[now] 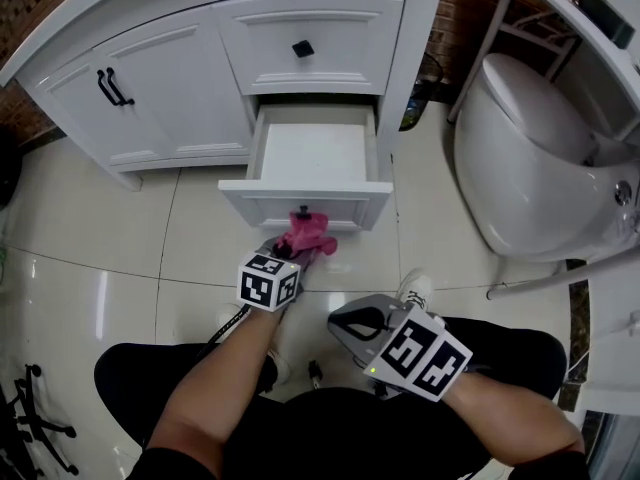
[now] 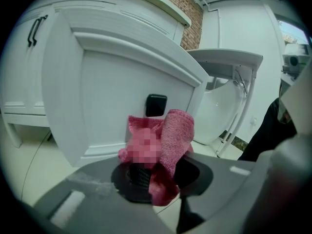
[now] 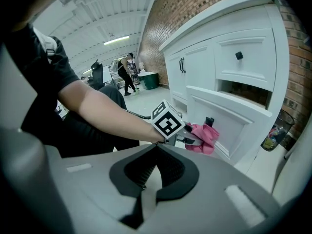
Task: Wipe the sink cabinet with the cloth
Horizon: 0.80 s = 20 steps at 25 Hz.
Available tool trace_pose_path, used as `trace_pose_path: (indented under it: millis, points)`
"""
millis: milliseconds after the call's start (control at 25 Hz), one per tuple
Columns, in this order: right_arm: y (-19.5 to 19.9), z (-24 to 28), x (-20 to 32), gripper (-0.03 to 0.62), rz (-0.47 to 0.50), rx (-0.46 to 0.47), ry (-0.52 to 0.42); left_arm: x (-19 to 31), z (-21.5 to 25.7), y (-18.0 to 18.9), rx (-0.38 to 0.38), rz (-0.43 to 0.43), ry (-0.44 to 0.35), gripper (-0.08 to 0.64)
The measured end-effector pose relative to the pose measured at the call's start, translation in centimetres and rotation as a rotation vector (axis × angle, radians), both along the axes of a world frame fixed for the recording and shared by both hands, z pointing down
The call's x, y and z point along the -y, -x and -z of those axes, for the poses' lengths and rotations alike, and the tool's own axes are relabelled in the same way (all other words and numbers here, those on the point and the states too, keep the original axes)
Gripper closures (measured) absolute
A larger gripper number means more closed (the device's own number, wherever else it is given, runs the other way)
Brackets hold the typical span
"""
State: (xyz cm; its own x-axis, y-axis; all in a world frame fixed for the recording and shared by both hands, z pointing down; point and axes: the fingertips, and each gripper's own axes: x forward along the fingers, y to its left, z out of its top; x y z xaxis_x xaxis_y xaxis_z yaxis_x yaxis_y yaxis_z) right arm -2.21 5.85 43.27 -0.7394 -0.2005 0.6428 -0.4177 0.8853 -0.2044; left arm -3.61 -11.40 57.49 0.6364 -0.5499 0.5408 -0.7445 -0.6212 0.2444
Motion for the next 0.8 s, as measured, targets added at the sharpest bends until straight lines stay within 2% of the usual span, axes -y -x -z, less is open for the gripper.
trace_pose_path:
  millis: [560,800]
  points:
    - [1.5,0.1,0.1,0.586,0.020,-0.021,-0.023,1.1,0.5,11.1,-0.024,0.282,0.024,0.465]
    - [1.9,0.0,0.0,0.586,0.030,-0.035,-0.034,0.8,0.9,12.9,-0.013,0.312,0.016,0.466]
